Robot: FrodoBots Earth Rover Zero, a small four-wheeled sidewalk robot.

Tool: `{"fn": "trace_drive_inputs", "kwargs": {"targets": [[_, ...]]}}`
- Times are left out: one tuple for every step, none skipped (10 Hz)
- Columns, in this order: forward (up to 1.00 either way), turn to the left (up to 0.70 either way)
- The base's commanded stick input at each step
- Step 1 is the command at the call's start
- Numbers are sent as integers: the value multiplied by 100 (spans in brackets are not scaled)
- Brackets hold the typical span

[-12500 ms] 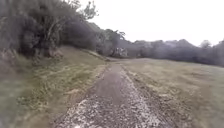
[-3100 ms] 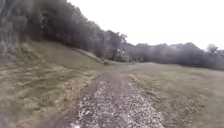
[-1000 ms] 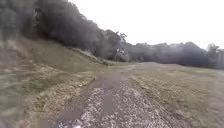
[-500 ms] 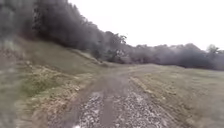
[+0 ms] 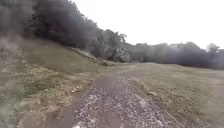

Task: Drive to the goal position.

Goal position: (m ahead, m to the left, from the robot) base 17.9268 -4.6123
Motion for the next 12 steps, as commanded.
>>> {"fn": "trace_drive_inputs", "kwargs": {"targets": [[45, -27], [45, -27], [45, -27], [45, -27], [45, -27], [45, -27], [45, -27], [45, -27], [45, -27], [45, -27], [45, -27], [45, -27]]}}
